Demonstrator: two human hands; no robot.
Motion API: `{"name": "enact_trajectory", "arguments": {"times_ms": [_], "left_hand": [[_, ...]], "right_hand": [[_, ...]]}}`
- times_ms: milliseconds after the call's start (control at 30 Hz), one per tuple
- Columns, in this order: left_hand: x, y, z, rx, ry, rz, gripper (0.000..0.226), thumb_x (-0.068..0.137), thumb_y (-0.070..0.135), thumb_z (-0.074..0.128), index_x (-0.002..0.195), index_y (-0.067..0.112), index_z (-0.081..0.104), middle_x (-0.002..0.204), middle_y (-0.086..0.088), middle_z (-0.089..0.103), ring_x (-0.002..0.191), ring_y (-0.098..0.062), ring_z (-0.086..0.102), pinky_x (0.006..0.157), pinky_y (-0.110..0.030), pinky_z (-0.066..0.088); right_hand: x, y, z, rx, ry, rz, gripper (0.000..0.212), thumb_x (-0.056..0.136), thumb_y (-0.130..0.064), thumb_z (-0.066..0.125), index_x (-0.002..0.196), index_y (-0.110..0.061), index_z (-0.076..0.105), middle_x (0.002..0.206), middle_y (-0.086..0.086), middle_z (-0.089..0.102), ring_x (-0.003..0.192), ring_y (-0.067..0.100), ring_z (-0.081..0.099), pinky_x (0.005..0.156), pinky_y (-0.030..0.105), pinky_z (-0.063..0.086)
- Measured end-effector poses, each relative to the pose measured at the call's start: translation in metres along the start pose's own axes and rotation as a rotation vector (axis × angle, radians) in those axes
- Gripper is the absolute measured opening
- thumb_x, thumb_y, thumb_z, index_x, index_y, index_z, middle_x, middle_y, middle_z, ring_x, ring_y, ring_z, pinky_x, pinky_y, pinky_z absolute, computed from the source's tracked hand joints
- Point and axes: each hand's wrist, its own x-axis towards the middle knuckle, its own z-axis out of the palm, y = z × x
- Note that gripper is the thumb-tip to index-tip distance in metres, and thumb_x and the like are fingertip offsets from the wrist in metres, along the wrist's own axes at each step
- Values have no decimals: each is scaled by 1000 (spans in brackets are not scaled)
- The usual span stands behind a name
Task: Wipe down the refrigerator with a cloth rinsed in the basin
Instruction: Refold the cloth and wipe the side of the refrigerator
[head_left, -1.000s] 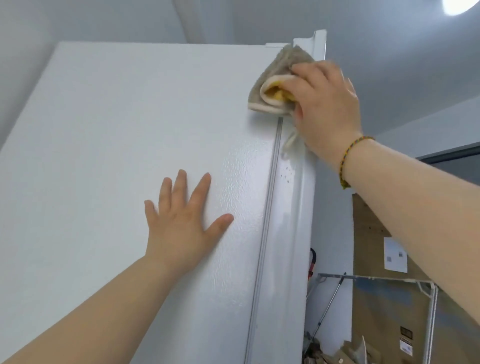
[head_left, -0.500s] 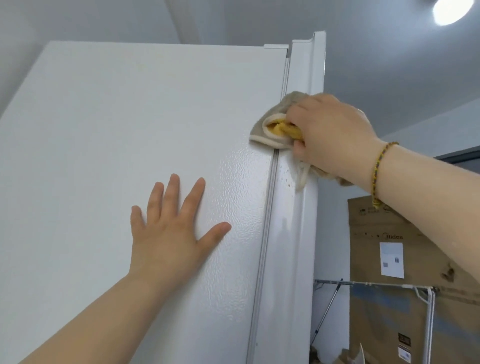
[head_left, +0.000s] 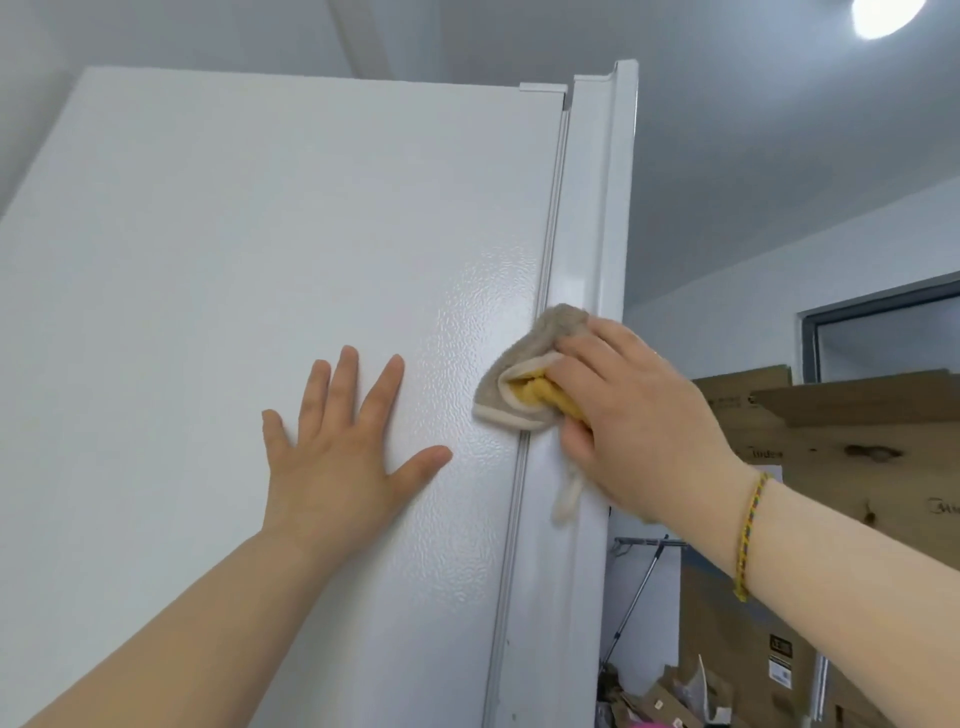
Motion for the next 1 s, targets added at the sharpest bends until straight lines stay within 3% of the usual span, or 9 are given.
{"name": "enact_trajectory", "arguments": {"times_ms": [133, 200, 267, 367, 500, 600, 700, 833, 1000], "left_hand": [[-1, 1, -1, 13, -10, 8, 83, 77, 73, 22, 140, 38, -20, 152, 4, -25, 140, -16, -22, 114, -47, 1], [-2, -1, 0, 7, -10, -1, 87, 68, 84, 13, 132, 42, -29, 151, 4, -26, 140, -16, -22, 114, -47, 0], [-3, -2, 0, 7, 3, 6, 84, 49, 82, -7, 117, 44, -36, 151, 5, -26, 140, -16, -22, 113, -47, 1], [-6, -2, 1, -31, 9, 0, 88, 54, 83, -2, 127, 43, -31, 152, 5, -24, 140, -16, -20, 113, -47, 1], [-12, 0, 4, -69, 15, -18, 81, 82, 67, 30, 141, 37, -16, 152, 4, -23, 140, -16, -21, 113, -47, 0], [-30, -1, 13, -108, 19, -6, 81, 83, 63, 36, 143, 35, -11, 153, 2, -21, 141, -16, -19, 113, -45, -2], [-56, -7, 24, -229, 76, 67, 80, 78, 67, 37, 145, 32, 11, 156, -5, -2, 143, -20, -3, 113, -45, 5], [-94, -20, 46, -216, 247, 157, 65, 73, 55, 41, 129, 22, 35, 138, -24, 41, 126, -28, 28, 96, -60, 32], [-131, -40, 74, -244, 179, 17, 68, 71, 58, 37, 132, 28, 26, 142, -21, 36, 130, -27, 25, 100, -60, 27]], "right_hand": [[38, 20, -17, -59, -43, 81, 24, 73, -16, 58, 96, -9, 65, 105, 8, 64, 104, 26, 59, 88, 23, 36], [65, 32, -15, -7, -46, 224, 34, 85, -14, 52, 119, -10, 53, 131, 5, 48, 127, 20, 37, 97, 20, 23], [79, 28, -11, 26, -28, 366, 35, 89, -11, 44, 124, -10, 47, 136, 5, 41, 132, 19, 27, 104, 24, 19], [72, 9, -1, 39, -34, 424, 31, 85, -5, 47, 116, -5, 51, 129, 12, 47, 131, 26, 32, 109, 34, 25], [2, -24, 9, 9, 96, 203, 21, 66, -6, 58, 86, -2, 63, 96, 17, 66, 105, 37, 57, 100, 38, 39], [-68, -57, 13, 74, -17, -3, 20, 74, -10, 45, 89, -8, 58, 103, 14, 67, 110, 34, 54, 101, 41, 34], [-80, -51, 12, 99, -42, -130, 25, 76, -15, 43, 90, -9, 62, 106, 12, 66, 111, 29, 46, 102, 41, 32], [-58, -45, 16, 74, 72, 88, 27, 74, -13, 44, 92, -8, 65, 107, 11, 66, 113, 26, 41, 105, 43, 22], [-94, -82, 30, 71, 172, 183, 24, 76, -8, 45, 98, -9, 53, 108, 12, 66, 118, 29, 39, 112, 41, 16]]}}
